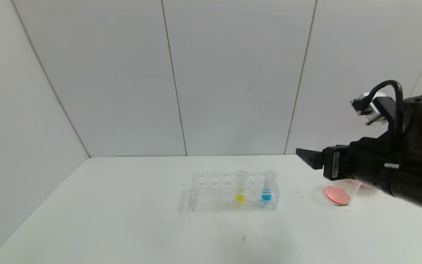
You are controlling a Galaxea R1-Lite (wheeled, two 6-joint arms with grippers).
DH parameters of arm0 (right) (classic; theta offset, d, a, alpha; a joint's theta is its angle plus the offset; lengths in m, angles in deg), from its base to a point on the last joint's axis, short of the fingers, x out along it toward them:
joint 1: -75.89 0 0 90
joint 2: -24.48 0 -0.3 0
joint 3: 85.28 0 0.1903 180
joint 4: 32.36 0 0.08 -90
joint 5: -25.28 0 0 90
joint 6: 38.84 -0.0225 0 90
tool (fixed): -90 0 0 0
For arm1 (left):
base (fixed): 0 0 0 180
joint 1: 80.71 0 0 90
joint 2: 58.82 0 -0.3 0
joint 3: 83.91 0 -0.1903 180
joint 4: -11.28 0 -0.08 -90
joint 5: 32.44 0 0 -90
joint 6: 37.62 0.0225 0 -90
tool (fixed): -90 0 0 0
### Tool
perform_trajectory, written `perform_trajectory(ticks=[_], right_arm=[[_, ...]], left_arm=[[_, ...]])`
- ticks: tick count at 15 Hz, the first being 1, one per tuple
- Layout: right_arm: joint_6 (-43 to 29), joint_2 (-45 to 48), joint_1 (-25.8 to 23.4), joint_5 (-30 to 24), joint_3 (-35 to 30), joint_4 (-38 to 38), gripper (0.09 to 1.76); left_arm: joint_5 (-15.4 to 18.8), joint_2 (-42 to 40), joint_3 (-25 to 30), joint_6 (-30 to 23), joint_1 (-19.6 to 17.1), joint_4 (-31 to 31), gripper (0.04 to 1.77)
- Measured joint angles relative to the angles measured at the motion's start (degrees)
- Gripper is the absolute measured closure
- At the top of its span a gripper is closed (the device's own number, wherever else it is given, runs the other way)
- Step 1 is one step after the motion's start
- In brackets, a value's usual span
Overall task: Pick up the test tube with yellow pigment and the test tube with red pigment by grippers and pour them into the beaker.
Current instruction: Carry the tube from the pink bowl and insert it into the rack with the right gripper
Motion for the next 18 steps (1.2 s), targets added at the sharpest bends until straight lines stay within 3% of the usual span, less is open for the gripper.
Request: perform_trajectory(ticks=[3,6,12,18], right_arm=[[-7.06,-0.54,12.46,10.05,-2.89,-0.2,0.15],[-13.08,-5.61,19.65,15.63,-3.28,-1.05,0.15],[-14.77,-16.91,22.88,18.18,-1.29,-6.99,0.15],[-14.62,-27.84,22.08,22.09,7.22,-8.5,0.15]], left_arm=[[0.0,0.0,0.0,0.0,0.0,0.0,0.09],[0.0,0.0,0.0,0.0,0.0,0.0,0.09],[0.0,0.0,0.0,0.0,0.0,0.0,0.09],[0.02,0.0,0.0,-0.02,0.0,0.0,0.09]])
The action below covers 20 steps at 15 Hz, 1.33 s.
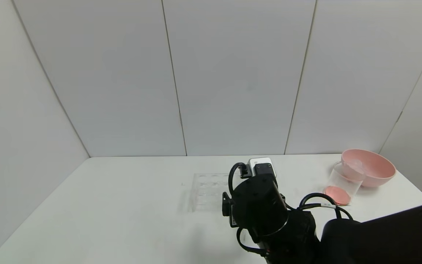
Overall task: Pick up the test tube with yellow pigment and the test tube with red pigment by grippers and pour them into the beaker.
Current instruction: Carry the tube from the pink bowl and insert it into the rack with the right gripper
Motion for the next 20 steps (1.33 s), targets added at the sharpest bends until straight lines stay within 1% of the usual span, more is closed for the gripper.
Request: perform_trajectory(ticks=[8,10,13,20], right_arm=[[3.83,-8.5,-4.17,0.04,8.57,-0.49,0.15],[4.52,-9.95,-5.1,-0.02,10.05,-1.8,0.15],[4.96,-11.89,-6.07,-0.13,11.64,-3.96,0.14],[6.24,-14.2,-6.84,-0.22,13.79,-4.13,0.14]], left_arm=[[-0.02,0.0,0.0,0.0,0.0,0.0,0.09],[-0.02,0.0,0.0,0.0,0.0,0.0,0.09],[-0.02,0.0,0.0,0.0,0.0,0.0,0.09],[-0.02,0.0,0.0,0.0,0.0,0.0,0.09]])
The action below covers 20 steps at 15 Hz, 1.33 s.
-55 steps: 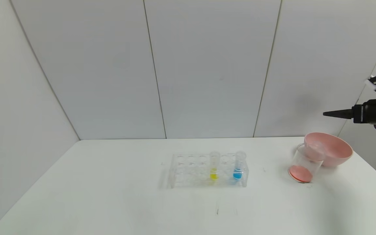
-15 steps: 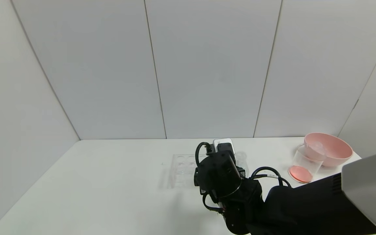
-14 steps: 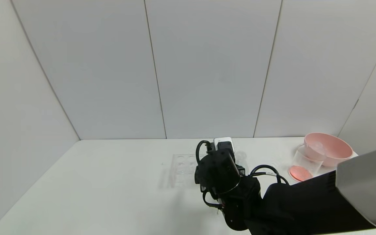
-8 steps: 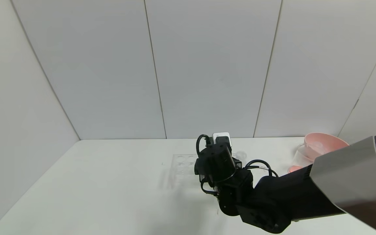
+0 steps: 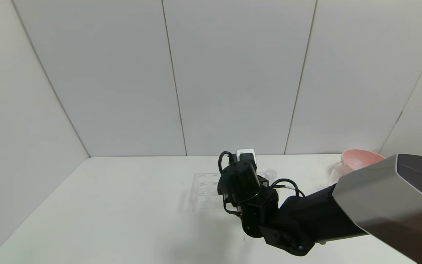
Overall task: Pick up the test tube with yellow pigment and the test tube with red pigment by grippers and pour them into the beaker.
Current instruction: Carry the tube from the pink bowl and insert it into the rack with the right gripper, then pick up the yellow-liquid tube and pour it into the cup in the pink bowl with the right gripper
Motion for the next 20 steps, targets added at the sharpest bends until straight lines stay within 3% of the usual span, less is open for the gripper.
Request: perform_trajectory(ticks=[2,3,6,11,20], right_arm=[[0.16,-0.16,-0.17,-0.02,0.06,0.0,0.14],[0.17,-0.18,-0.2,-0.02,0.09,-0.05,0.22],[0.17,-0.16,-0.17,0.0,0.06,-0.02,0.7],[0.09,0.2,-0.06,0.0,-0.13,0.06,1.29],[0.17,0.89,-0.16,0.02,-0.55,0.02,1.29]], left_arm=[[0.02,0.0,0.0,0.0,0.0,0.02,0.09],[0.0,0.0,0.0,0.0,0.0,0.0,0.09],[0.02,0.0,0.0,-0.02,0.0,0.0,0.09],[0.02,0.0,0.0,0.0,0.0,0.0,0.09],[0.0,0.0,0.0,0.02,0.0,0.0,0.09]])
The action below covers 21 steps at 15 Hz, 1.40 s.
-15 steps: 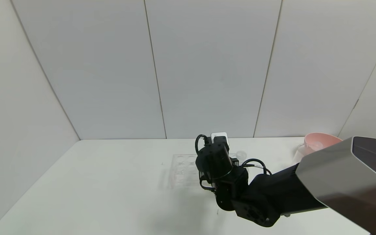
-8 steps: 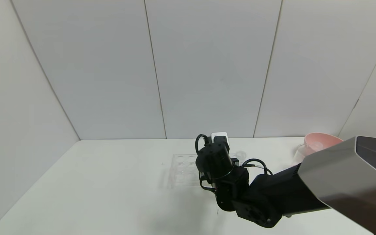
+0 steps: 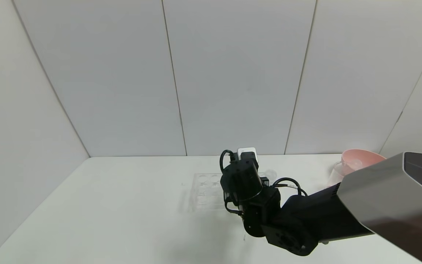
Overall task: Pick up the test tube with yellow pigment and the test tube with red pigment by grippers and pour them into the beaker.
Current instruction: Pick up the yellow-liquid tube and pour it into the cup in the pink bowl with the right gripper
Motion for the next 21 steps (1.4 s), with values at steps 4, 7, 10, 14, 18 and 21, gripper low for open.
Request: perform_trajectory(ticks=[4,7,10,14,18,21], right_arm=[[3.47,1.6,-0.09,-0.11,0.46,0.0,1.29],[6.1,4.18,-0.3,-1.99,0.6,0.11,1.29],[7.47,7.11,-0.69,-5.14,0.5,0.45,1.29],[8.29,9.45,-0.89,-6.12,-1.13,0.15,1.29],[9.69,13.07,-0.89,-13.15,-6.9,0.15,1.29],[14.15,18.54,-2.73,-23.83,-14.67,0.12,1.29]], left_arm=[[0.0,0.0,0.0,-0.02,0.0,0.0,0.09],[0.02,0.0,0.0,-0.02,0.0,0.0,0.09],[0.0,0.0,0.0,-0.02,0.0,0.0,0.09],[0.0,0.0,0.0,-0.02,0.0,0.0,0.09],[0.0,0.0,0.0,-0.02,0.0,0.0,0.09],[0.0,0.0,0.0,-0.02,0.0,0.0,0.09]])
